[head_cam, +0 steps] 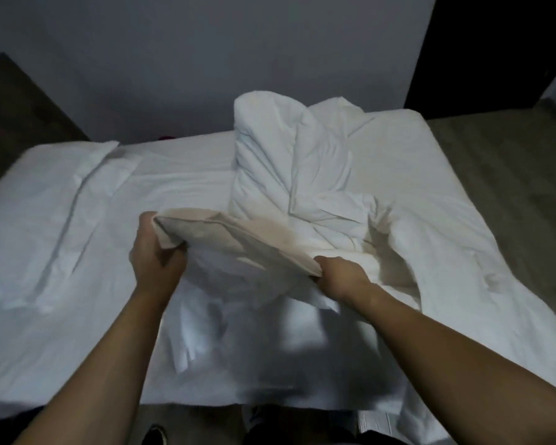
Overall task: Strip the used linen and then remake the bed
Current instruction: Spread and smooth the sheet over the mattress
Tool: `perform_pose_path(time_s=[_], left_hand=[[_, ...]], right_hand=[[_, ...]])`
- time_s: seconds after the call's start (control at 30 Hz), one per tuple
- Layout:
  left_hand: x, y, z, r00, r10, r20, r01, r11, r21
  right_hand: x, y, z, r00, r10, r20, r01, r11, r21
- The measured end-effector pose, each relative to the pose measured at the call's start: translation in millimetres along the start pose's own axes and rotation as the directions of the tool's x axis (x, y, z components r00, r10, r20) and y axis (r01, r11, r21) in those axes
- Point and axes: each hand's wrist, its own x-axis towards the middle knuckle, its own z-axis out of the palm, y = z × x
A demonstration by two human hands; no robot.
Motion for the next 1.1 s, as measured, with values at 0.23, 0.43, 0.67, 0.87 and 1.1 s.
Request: perform_pose_path(time_s=[0.23,0.43,0.67,0.87,1.1], left_hand=[[-42,-1,21,0.79,0.409,0.457,-0.604,0.649,0.463],[5,-5,19,0.843,0.192,0.502,-0.414,0.828,0.379],[95,-27,-85,0.814,0.567,0.125,-0.565,0.724,0.395],[150,-119,-140,0.925,0.282,0.255,-0.378,0.761,0.527],[106,-220,-118,0.811,-0.086,0.579,-0.381,0.673,0.634]], right_hand=[[1,-49,-50,0.978,-0.193,0.078,0.202,0.969,-0.141],[-15,-79,-39,0.974,-0.064,-0.216,0.061,0.998,-0.023],[-45,-73,5,0.894,0.346,-0.285,-0.341,0.938,0.07],[-22,-193,-63,0.939,0.148,-0.312,-0.152,0.988,0.012],[-15,-308,-69,0.983,-0.059,-0.175,0.033,0.988,-0.15]])
